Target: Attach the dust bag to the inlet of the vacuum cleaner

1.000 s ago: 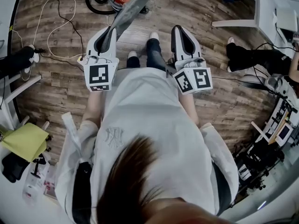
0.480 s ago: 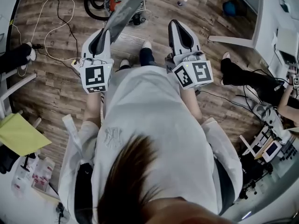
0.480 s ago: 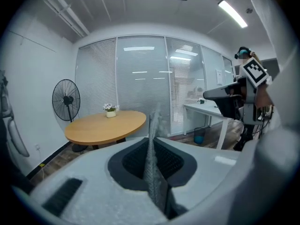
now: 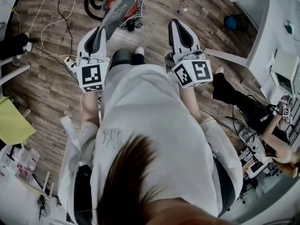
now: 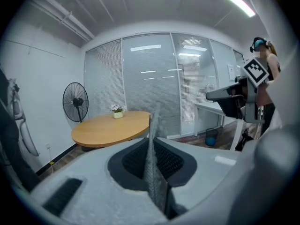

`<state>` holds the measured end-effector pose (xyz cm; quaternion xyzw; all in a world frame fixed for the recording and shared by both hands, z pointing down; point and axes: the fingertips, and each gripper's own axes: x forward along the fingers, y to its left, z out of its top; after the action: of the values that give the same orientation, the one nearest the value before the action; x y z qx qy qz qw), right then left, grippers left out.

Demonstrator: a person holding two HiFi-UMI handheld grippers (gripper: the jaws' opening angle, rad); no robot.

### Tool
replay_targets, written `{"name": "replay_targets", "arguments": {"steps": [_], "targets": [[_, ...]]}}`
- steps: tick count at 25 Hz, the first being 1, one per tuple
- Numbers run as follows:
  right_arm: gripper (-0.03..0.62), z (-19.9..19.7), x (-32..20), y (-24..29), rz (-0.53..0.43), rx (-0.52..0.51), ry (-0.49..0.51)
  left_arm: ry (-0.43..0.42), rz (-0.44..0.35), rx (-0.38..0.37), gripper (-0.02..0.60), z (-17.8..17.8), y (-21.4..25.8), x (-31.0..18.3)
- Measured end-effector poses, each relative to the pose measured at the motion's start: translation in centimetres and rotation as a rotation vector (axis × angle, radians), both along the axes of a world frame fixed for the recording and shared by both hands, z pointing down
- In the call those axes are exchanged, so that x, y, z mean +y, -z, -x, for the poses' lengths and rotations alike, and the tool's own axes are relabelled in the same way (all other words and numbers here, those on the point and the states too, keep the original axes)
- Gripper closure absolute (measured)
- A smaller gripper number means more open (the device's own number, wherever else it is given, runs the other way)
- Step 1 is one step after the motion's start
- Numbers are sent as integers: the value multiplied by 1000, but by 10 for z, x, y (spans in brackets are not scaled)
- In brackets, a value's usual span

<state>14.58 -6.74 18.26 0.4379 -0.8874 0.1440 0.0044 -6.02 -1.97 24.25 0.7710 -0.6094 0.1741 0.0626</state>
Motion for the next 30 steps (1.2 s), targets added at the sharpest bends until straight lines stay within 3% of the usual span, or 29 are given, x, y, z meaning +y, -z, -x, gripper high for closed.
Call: {"name": "replay_targets", "arguments": {"steps": [12,16,20,25,26,27,30], "targets": [[592,2,-19,2,-24,-4,21,-77,-13,-3,543,-22,6,-18],[591,6,-23,7,-34,-4,9,-155,-19,-29,543,-29,12,-23],[591,21,-20,12,-59,29,53,-289,4,-98,543,-39,14,-25],[589,49,-5,-2,-123,227,205,-472,73,-206,543,-53,-8,-15],[572,55,-1,-9,-142,287,254,-509,85,-218,543,-57,-13,-13],[499,61,4,-17,-152,349,310,-544,98,-226,543,-60,-19,-11],[459,72,24,-51,-113,510,465,-641,146,-221,543,-71,-38,0]]}}
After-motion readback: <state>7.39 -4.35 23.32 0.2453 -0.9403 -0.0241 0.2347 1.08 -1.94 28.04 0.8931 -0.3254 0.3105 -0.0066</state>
